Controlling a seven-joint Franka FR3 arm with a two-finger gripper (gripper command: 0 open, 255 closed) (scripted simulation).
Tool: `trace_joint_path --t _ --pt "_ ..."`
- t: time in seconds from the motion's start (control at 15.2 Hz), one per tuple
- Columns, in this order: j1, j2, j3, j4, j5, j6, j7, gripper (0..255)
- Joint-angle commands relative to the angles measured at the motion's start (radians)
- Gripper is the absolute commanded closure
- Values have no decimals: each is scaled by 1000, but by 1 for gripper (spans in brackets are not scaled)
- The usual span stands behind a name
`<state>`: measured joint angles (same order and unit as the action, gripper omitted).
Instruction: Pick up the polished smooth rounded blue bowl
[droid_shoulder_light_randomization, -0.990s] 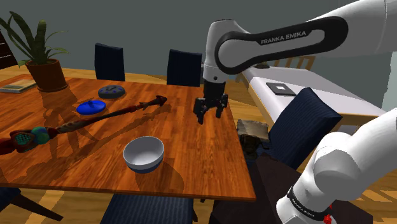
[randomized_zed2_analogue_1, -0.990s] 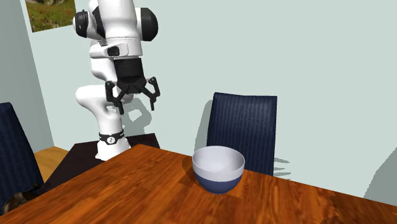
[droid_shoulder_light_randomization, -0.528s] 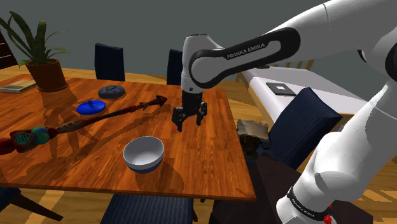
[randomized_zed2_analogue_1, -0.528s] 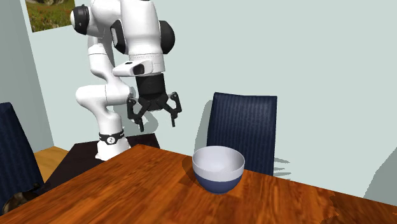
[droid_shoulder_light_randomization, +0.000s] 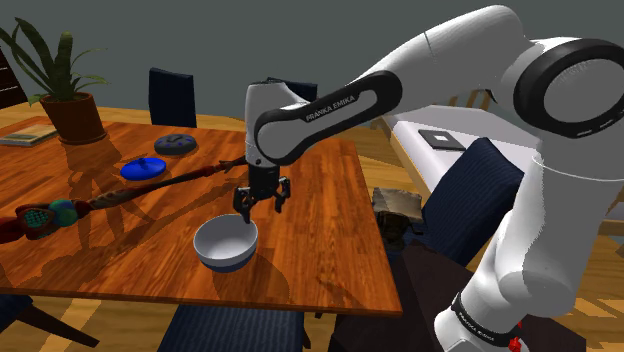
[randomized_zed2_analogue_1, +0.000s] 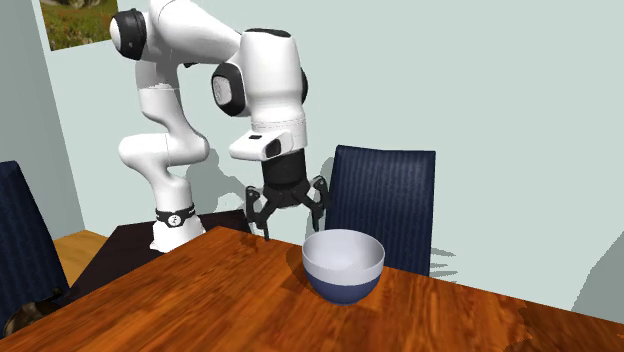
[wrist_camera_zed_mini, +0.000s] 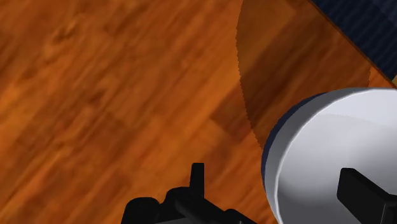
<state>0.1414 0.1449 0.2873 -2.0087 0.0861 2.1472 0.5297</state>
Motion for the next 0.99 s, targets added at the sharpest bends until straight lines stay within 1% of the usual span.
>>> trace_joint_path --t 0.0,0.07,0.53,0.66,0.73,0.92 --pt "17 87 4 74 -28 14 33 0" --pt "20 94 4 81 -30 15 36 0" --pt "26 146 -2 42 -43 104 37 0" --pt "26 146 -2 42 -43 104 37 0" --pt "26 146 -2 41 -43 104 37 255" --pt "26 145 -2 41 -43 104 37 255"
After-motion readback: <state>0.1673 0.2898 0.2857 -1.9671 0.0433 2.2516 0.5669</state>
